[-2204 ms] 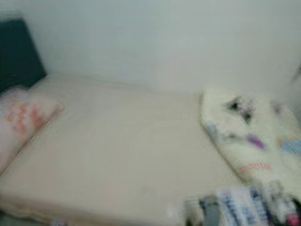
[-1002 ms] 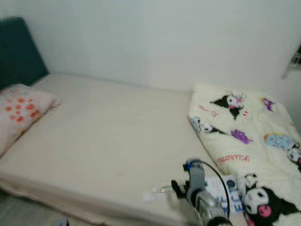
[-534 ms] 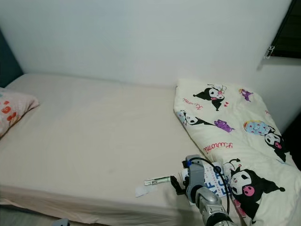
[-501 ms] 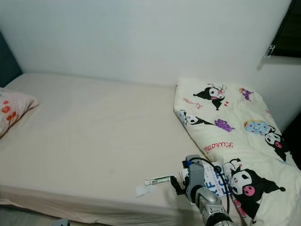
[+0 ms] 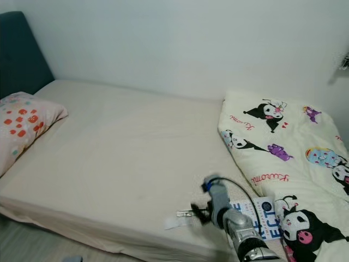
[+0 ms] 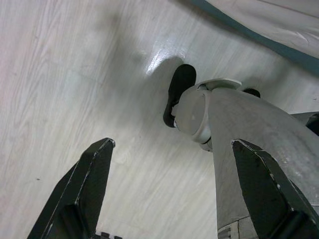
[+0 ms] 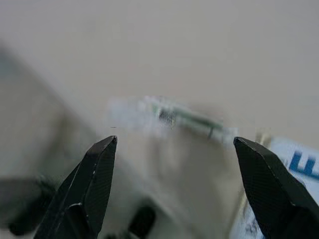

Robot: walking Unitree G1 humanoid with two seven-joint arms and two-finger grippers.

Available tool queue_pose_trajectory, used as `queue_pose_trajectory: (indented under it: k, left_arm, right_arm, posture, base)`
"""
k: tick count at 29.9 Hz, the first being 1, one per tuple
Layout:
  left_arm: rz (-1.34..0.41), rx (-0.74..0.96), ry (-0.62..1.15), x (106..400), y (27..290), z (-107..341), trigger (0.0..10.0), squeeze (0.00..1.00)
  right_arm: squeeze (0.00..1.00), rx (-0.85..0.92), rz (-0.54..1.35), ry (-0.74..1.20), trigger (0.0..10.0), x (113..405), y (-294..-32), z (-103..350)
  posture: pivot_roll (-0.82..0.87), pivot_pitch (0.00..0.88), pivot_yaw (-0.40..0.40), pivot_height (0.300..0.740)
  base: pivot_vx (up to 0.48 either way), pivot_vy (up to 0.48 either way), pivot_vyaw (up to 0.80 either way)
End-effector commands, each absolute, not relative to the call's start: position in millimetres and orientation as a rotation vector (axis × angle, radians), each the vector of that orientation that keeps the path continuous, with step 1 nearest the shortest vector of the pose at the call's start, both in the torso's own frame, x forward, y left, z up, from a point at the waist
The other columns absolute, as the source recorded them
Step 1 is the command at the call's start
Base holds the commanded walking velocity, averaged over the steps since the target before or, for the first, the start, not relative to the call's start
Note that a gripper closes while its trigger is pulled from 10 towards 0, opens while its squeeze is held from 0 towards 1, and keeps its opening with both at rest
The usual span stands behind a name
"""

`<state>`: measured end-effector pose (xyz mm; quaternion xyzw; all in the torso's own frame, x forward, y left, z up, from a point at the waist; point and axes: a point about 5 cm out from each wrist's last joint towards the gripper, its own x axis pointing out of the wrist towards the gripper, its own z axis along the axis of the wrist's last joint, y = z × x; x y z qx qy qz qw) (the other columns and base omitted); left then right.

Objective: Clean up the room

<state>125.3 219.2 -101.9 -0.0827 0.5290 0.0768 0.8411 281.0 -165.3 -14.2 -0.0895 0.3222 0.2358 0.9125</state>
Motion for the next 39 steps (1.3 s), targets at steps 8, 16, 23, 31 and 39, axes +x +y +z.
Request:
queue_pose_trajectory:
  k: [8,16,23,31,39]
  left_arm:
    - [0.159,-0.176,1.107,122,218,-103,10.0,0.0]
    - [0.219,-0.173,0.965,159,230,-87,10.0,0.0]
    - [0.281,-0.17,0.872,182,242,-73,10.0,0.0]
    - [0.323,-0.185,0.769,203,252,-58,10.0,0.0]
    - [0.369,-0.175,0.733,208,264,-51,10.0,0.0]
  right_arm:
    - [0.0,-0.184,0.412,0.626,10.0,291,-174,-5]
    - [0.0,-0.244,0.518,0.59,10.0,295,-166,1]
    - [0.0,-0.422,0.604,0.598,10.0,294,-161,0]
    - [0.0,-0.571,0.63,0.569,10.0,297,-160,2]
    - [0.0,-0.666,0.652,0.534,10.0,300,-157,6]
  posture:
    - [-0.07,0.0,-0.052,0.71]
    - [-0.06,0.0,-0.052,0.685]
    - [-0.06,0.0,-0.049,0.66]
    - [-0.05,0.0,-0.05,0.62]
    - [-0.04,0.002,-0.049,0.6]
  base:
    - [0.0,0.0,0.0]
    - [0.0,0.0,0.0]
    - [0.0,0.0,0.0]
    - [0.0,0.0,0.0]
    - [0.0,0.0,0.0]
